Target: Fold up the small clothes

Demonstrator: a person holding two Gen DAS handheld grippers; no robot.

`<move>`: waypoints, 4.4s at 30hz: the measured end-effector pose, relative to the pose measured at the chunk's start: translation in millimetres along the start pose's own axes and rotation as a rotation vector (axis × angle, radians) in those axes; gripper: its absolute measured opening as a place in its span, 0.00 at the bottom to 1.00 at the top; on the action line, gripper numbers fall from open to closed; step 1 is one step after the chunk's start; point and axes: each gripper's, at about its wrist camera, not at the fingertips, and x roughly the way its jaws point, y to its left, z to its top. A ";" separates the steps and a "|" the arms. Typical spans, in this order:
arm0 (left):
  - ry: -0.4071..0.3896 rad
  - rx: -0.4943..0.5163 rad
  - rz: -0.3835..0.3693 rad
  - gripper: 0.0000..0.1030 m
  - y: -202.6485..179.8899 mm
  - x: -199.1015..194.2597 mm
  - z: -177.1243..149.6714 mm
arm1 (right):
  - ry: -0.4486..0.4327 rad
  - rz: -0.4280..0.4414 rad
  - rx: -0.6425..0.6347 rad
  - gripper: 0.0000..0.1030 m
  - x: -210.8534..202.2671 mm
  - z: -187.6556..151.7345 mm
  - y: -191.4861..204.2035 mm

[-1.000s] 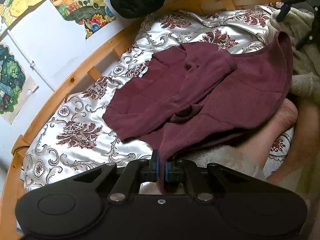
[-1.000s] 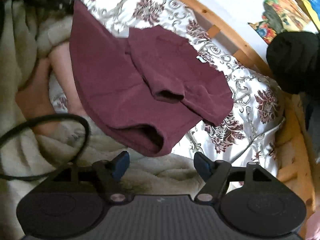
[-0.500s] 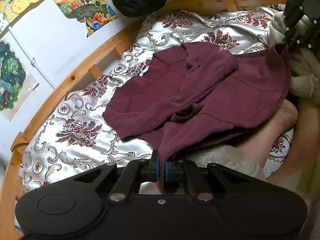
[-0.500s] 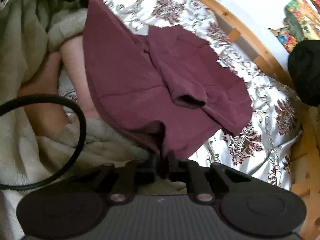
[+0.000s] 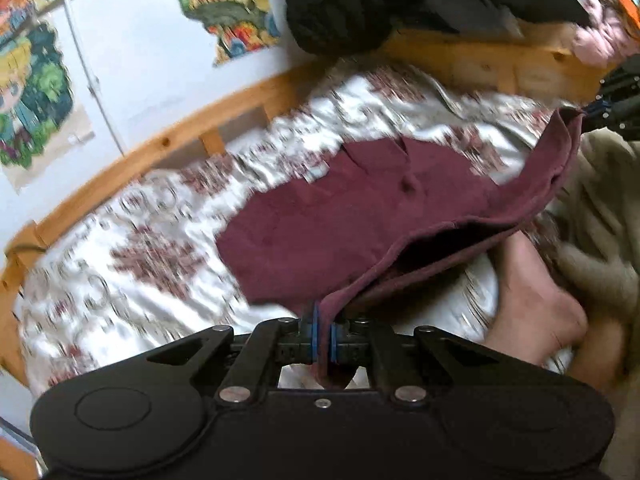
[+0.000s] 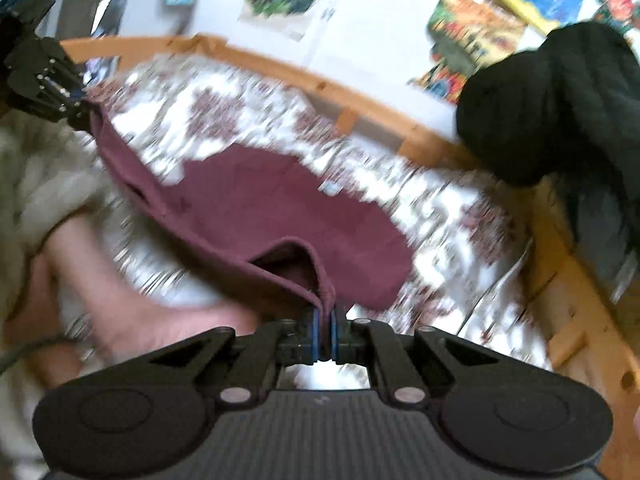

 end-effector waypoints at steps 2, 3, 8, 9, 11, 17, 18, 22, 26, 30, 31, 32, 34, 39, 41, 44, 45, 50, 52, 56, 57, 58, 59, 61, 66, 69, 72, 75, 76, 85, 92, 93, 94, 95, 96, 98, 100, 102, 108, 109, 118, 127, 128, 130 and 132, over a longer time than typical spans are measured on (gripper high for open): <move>-0.013 0.016 0.035 0.06 6.5 9.5 15.2 | -0.036 -0.039 0.017 0.06 11.7 11.9 -9.4; -0.016 0.020 0.052 0.06 11.4 16.5 24.2 | -0.057 -0.061 0.035 0.06 19.8 19.3 -15.8; -0.048 -0.033 0.099 0.06 38.1 54.7 60.2 | -0.140 -0.176 0.123 0.06 67.0 43.6 -43.7; -0.058 -0.053 0.108 0.06 45.1 65.0 67.5 | -0.152 -0.194 0.152 0.06 78.0 47.8 -48.2; -0.071 -0.091 0.115 0.06 57.4 83.1 78.3 | -0.176 -0.231 0.201 0.06 100.3 52.2 -56.9; -0.054 -0.206 0.128 0.06 86.7 149.5 96.4 | -0.197 -0.315 0.269 0.06 173.6 59.7 -68.0; -0.052 -0.227 0.135 0.06 91.3 162.8 97.0 | -0.199 -0.323 0.279 0.06 185.2 60.6 -72.0; -0.086 -0.322 0.172 0.07 103.7 205.9 89.6 | -0.201 -0.339 0.314 0.06 220.3 57.1 -77.1; -0.070 -0.437 0.153 0.07 114.8 240.5 76.1 | -0.161 -0.315 0.332 0.06 252.2 50.7 -81.9; -0.032 -0.476 0.125 0.08 121.4 267.4 66.8 | -0.114 -0.315 0.331 0.06 279.5 45.3 -85.4; -0.029 -0.483 0.121 0.08 122.4 271.7 64.7 | -0.107 -0.318 0.334 0.07 283.4 44.8 -84.5; -0.024 -0.490 0.118 0.08 123.4 276.2 62.6 | -0.102 -0.320 0.340 0.07 287.5 44.0 -84.9; -0.019 -0.508 0.114 0.09 125.1 282.8 57.3 | -0.096 -0.321 0.348 0.07 295.4 43.4 -85.0; 0.009 -0.561 0.086 0.12 130.9 292.8 46.0 | -0.063 -0.322 0.337 0.07 313.7 41.3 -80.3; 0.018 -0.581 0.079 0.13 132.6 294.3 43.0 | -0.053 -0.322 0.333 0.07 316.9 40.8 -78.9; 0.023 -0.603 0.068 0.14 133.7 295.3 40.8 | -0.042 -0.320 0.327 0.08 319.2 39.8 -76.5; 0.024 -0.605 0.067 0.15 133.5 295.5 40.7 | -0.038 -0.320 0.327 0.08 319.5 39.5 -76.2; 0.026 -0.634 0.061 0.22 135.7 293.9 39.6 | -0.030 -0.319 0.330 0.08 319.2 38.9 -77.1; 0.032 -0.644 0.061 0.24 136.7 293.6 39.5 | -0.021 -0.315 0.326 0.08 320.0 38.6 -77.0; 0.036 -0.664 0.061 0.29 138.5 292.3 38.4 | -0.012 -0.312 0.322 0.08 319.8 37.6 -76.4; 0.035 -0.670 0.061 0.29 138.8 292.0 38.2 | -0.011 -0.312 0.323 0.08 319.8 37.4 -76.5; 0.035 -0.675 0.059 0.31 139.2 291.9 38.1 | -0.009 -0.312 0.324 0.09 320.0 37.1 -76.7; 0.035 -0.679 0.059 0.32 139.6 291.9 38.0 | -0.007 -0.311 0.325 0.10 320.4 37.1 -77.1; 0.041 -0.684 0.068 0.40 140.0 292.0 37.8 | -0.003 -0.311 0.329 0.15 320.9 36.5 -77.5; 0.051 -0.720 0.094 0.54 144.5 291.6 34.8 | 0.000 -0.326 0.338 0.32 320.8 35.0 -78.8; 0.058 -0.738 0.100 0.62 146.5 292.1 33.5 | 0.002 -0.337 0.347 0.49 320.2 34.2 -80.4; 0.061 -0.741 0.098 0.66 146.1 291.8 33.1 | 0.006 -0.343 0.361 0.61 319.5 33.6 -82.4; 0.065 -0.737 0.093 0.71 144.4 292.2 33.2 | 0.016 -0.347 0.365 0.75 319.9 33.3 -83.5; 0.067 -0.735 0.091 0.72 143.7 292.4 33.2 | 0.024 -0.350 0.364 0.78 320.5 33.2 -83.5; 0.115 -0.711 0.088 0.83 136.9 297.7 30.7 | 0.131 -0.383 0.386 0.97 331.6 23.8 -89.0; 0.153 -0.695 0.100 0.85 136.1 301.6 29.1 | 0.146 -0.404 0.418 1.00 330.4 20.1 -93.3; 0.161 -0.694 0.104 0.85 136.3 302.5 28.6 | 0.150 -0.404 0.423 1.00 330.5 19.3 -94.0; 0.172 -0.693 0.108 0.86 136.6 303.7 28.0 | 0.154 -0.405 0.429 1.00 330.8 19.5 -94.6; 0.181 -0.693 0.113 0.86 137.2 304.8 27.2 | 0.156 -0.405 0.437 1.00 330.6 18.8 -95.4; 0.192 -0.694 0.117 0.86 137.7 305.8 26.1 | 0.158 -0.404 0.444 1.00 330.2 18.3 -95.8; 0.201 -0.699 0.120 0.87 139.0 306.6 24.2 | 0.159 -0.407 0.459 1.00 328.7 17.1 -96.9; 0.201 -0.709 0.120 0.88 140.8 306.0 22.9 | 0.158 -0.410 0.478 1.00 326.4 15.9 -97.8; 0.197 -0.718 0.121 0.89 141.9 303.3 22.6 | 0.155 -0.412 0.499 1.00 322.9 14.4 -98.4; 0.191 -0.742 0.115 0.94 141.1 289.1 19.9 | 0.162 -0.434 0.573 1.00 311.2 7.1 -103.5; 0.194 -0.746 0.113 0.94 140.4 286.3 19.0 | 0.167 -0.443 0.585 1.00 309.6 5.2 -105.0; 0.196 -0.784 0.083 0.98 132.4 252.0 13.4 | 0.165 -0.472 0.682 1.00 284.5 -5.9 -111.8; 0.198 -0.818 0.046 0.99 114.0 213.6 8.5 | 0.104 -0.432 0.651 1.00 254.5 4.3 -90.3; 0.199 -0.818 0.045 0.99 111.1 210.3 7.7 | 0.080 -0.427 0.653 1.00 250.3 5.7 -87.2; 0.203 -0.819 0.040 0.99 103.9 204.7 6.4 | 0.026 -0.403 0.653 1.00 242.5 9.2 -82.0; 0.207 -0.820 0.025 0.99 97.1 200.8 5.4 | -0.018 -0.378 0.633 1.00 235.7 14.7 -75.1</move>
